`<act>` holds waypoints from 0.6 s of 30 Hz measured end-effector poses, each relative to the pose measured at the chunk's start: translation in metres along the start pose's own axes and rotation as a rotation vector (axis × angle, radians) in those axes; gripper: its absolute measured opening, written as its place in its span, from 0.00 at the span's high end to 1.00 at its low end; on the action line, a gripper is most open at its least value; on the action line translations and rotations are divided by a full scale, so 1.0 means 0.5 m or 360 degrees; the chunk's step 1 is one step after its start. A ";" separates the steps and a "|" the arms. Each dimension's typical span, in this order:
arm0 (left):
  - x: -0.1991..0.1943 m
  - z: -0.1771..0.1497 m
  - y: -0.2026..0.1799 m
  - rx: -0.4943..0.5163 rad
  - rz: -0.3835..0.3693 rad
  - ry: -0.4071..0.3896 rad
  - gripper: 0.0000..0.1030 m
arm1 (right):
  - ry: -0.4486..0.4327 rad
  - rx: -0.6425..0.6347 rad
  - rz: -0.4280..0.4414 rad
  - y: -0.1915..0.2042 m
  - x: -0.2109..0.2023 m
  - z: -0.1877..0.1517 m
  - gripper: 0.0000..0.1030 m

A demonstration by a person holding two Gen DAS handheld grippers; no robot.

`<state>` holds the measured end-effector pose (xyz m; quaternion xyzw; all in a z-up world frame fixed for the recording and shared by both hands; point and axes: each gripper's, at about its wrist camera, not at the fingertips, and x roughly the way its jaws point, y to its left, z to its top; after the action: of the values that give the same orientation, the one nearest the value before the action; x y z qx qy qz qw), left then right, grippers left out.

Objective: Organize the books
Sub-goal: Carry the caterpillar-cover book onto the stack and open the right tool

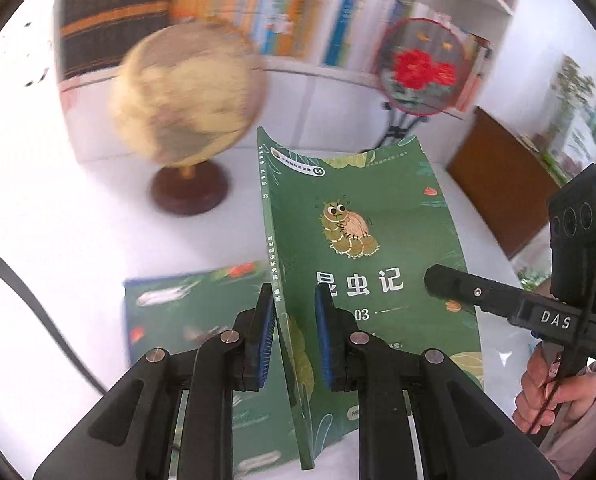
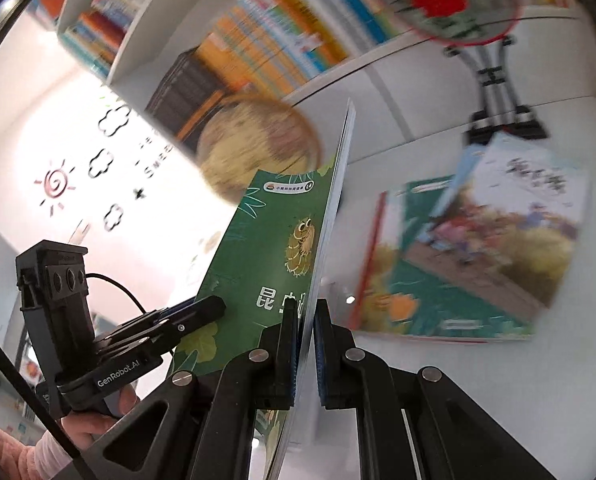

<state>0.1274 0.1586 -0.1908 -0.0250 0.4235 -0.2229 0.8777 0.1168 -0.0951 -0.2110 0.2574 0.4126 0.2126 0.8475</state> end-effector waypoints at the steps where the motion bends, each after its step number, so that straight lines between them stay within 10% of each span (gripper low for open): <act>1: -0.003 -0.007 0.013 -0.0025 0.0022 0.0010 0.85 | 0.0032 -0.0033 0.0004 0.014 0.018 -0.003 0.92; 18: 0.025 -0.117 0.148 -0.0329 0.0240 0.0202 0.85 | 0.0452 -0.0052 -0.0008 0.051 0.229 -0.063 0.92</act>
<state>0.1172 0.2287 -0.2546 -0.0693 0.4996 -0.1124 0.8561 0.1530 -0.0014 -0.2795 0.2100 0.5255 0.2515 0.7852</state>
